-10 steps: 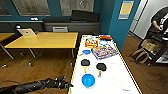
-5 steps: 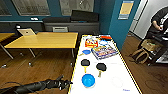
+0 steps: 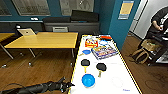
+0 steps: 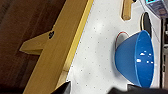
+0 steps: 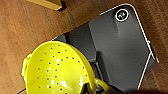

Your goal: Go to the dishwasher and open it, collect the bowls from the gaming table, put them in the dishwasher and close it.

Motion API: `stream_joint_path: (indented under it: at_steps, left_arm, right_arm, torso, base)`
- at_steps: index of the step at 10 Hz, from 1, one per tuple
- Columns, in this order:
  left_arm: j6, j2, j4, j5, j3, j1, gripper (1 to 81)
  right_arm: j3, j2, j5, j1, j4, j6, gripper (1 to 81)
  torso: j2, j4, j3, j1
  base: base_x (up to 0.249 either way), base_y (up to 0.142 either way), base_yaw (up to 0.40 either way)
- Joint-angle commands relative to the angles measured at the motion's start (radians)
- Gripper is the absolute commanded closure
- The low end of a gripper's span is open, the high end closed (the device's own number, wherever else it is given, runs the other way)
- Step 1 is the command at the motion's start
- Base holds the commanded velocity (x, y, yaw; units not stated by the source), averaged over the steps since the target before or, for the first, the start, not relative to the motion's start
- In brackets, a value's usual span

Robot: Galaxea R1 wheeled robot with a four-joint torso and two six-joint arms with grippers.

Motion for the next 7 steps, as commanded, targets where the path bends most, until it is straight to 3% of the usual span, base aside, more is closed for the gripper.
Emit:
stream_joint_path:
  at_steps: [1,5,7]
  left_arm:
    - [-0.001,-0.010,0.020,-0.010,0.073,-0.104,1.0]
    - [-0.004,-0.009,0.034,-0.023,0.067,-0.081,1.0]
    - [-0.021,0.013,0.033,-0.024,0.035,-0.107,1.0]
  right_arm:
    - [0.009,-0.020,-0.045,0.037,-0.016,0.000,81.1]
    - [0.004,-0.012,-0.054,0.040,-0.016,0.000,81.1]
    - [0.006,-0.009,-0.056,0.043,-0.016,0.000,81.1]
  torso:
    - [0.000,0.000,0.000,0.000]
    - [0.000,0.000,0.000,0.000]
    - [0.000,0.000,0.000,0.000]
  base:
    - [0.000,0.000,0.000]
    - [0.000,0.000,0.000]
    - [0.000,0.000,0.000]
